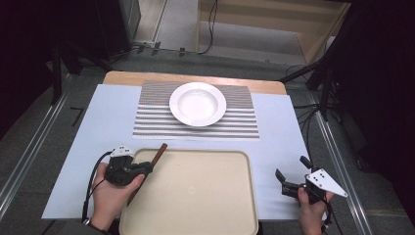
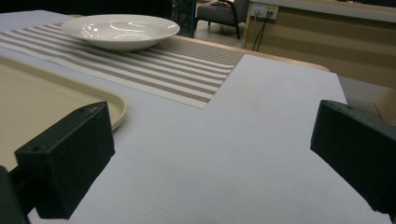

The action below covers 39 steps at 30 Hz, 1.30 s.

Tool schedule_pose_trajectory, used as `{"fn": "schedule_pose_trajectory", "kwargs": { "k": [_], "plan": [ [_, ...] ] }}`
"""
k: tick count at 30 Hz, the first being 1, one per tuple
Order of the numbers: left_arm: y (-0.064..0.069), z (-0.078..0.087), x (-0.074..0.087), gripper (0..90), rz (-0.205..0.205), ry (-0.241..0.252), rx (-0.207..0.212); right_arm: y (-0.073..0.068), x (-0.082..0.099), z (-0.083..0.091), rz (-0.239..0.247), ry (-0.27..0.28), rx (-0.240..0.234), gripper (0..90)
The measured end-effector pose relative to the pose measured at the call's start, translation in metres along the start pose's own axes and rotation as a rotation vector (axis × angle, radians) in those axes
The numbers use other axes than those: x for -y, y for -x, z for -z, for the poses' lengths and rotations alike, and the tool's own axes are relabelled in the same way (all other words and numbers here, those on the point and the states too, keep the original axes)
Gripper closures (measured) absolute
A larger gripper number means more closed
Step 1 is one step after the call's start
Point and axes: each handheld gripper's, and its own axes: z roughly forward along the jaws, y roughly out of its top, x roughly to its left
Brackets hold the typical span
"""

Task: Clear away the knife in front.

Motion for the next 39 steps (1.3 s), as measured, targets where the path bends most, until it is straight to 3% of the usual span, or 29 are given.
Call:
{"fn": "schedule_pose_trajectory", "kwargs": {
  "k": [13,25,35,37,39],
  "plan": [
    [0.0,0.003,0.02,76.5,0.033,0.007,0.02,0.0,0.0,0.0,0.005,-0.003,0.003,0.0],
    [0.002,0.001,0.028,76.3,0.035,0.014,0.02,0.0,0.0,-0.001,0.009,-0.003,0.002,0.0],
    [0.002,0.001,0.03,75.8,0.013,0.028,-0.015,-0.001,0.0,-0.001,0.008,-0.004,0.004,0.0],
    [0.003,0.003,0.03,74.9,0.007,0.052,-0.032,-0.001,0.0,-0.001,0.008,-0.004,0.006,0.0],
    [0.003,0.008,0.029,67.5,0.002,0.083,-0.044,-0.001,0.0,-0.001,0.008,-0.005,0.006,0.0]
  ]
}}
